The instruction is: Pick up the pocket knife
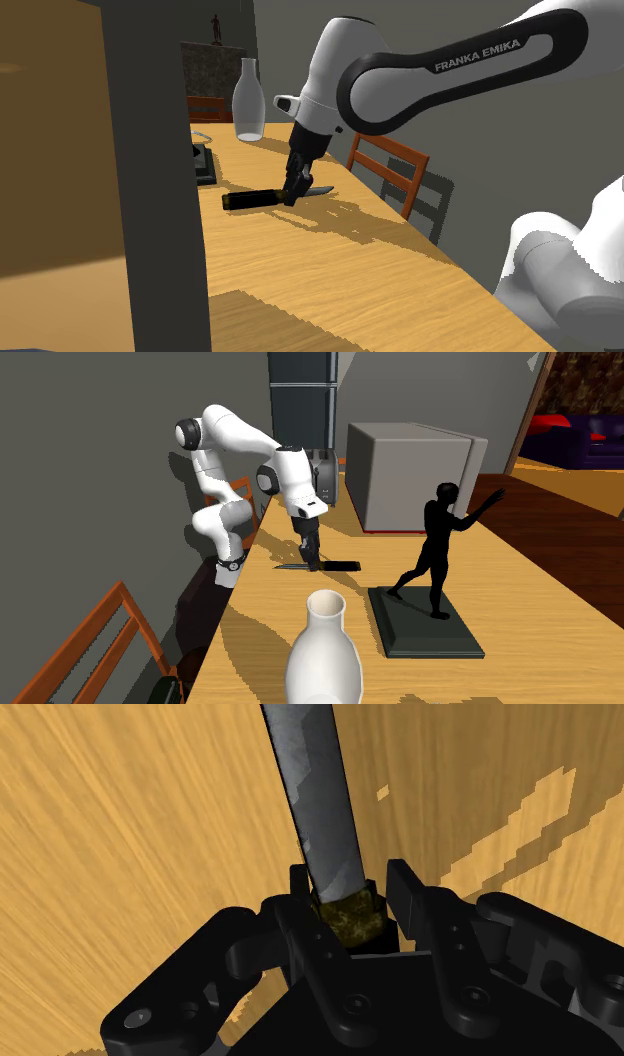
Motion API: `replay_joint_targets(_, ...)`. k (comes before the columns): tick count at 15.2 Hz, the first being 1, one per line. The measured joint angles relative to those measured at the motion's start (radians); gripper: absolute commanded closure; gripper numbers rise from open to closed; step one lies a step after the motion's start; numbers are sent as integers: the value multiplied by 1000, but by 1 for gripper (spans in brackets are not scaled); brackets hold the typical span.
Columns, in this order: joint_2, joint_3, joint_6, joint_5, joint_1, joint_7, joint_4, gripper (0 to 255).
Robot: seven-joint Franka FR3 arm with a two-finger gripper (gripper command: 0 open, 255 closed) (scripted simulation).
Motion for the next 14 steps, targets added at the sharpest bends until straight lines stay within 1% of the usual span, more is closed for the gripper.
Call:
replay_joint_targets(6, 0, 0, 2, 0, 0, 0, -1, 255)
replay_joint_targets(14, -18, -3, -93, -4, -2, 3, 70, 255)
